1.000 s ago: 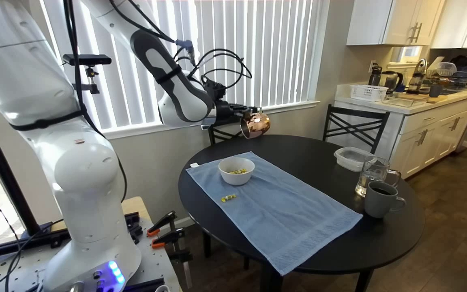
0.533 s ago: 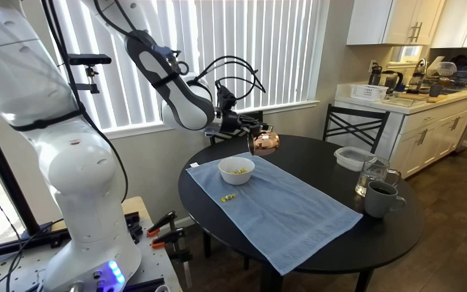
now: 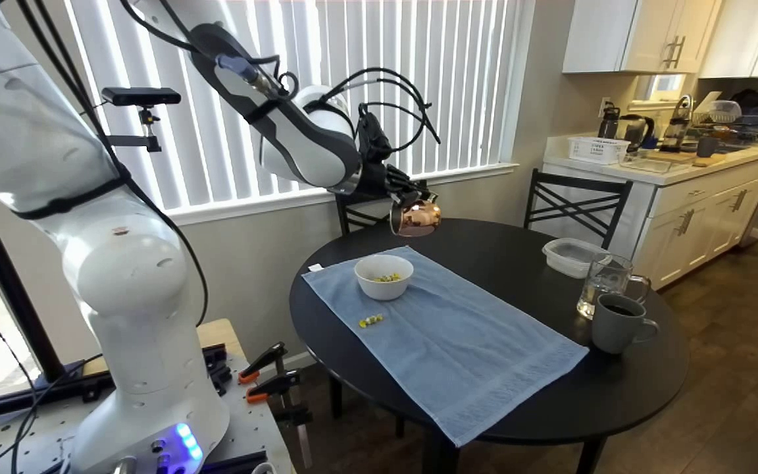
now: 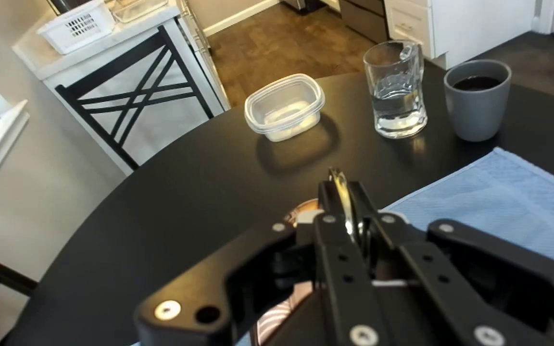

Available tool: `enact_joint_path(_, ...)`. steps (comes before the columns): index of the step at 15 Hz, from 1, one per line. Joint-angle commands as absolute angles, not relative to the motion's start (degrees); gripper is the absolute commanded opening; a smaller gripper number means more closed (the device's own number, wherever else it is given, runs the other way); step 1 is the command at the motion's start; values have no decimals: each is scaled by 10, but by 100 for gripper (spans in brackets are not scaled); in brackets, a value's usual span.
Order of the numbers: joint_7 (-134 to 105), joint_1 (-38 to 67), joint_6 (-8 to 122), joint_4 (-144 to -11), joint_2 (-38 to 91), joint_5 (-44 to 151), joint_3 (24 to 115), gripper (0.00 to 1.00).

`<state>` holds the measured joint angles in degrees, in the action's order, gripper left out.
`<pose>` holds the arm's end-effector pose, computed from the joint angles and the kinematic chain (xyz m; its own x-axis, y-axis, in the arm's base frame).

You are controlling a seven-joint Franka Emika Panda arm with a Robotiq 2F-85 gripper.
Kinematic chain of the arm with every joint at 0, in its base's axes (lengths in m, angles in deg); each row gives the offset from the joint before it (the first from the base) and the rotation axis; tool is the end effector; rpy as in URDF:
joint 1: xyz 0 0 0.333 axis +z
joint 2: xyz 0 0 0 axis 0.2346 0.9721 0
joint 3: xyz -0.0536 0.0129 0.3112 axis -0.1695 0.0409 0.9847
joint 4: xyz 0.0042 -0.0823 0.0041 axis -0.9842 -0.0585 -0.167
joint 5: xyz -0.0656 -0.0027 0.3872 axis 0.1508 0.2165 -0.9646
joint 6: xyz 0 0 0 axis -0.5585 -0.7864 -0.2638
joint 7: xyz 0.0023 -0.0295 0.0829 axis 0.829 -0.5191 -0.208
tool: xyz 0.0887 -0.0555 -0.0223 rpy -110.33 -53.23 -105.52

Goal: Transfer the contents of the cup into the white bowl

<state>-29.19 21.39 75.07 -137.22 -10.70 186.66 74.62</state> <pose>0.3875 0.0825 0.3605 -0.2311 0.4421 -0.8667 0.2996 0.8798 0.3689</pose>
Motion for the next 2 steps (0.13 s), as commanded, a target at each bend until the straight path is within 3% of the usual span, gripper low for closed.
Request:
enact_joint_path(1,-211,225,834,-1349,-149,1881,711,2)
enact_joint_path(2,-183,231,851,-1344,-157,1891,696,2)
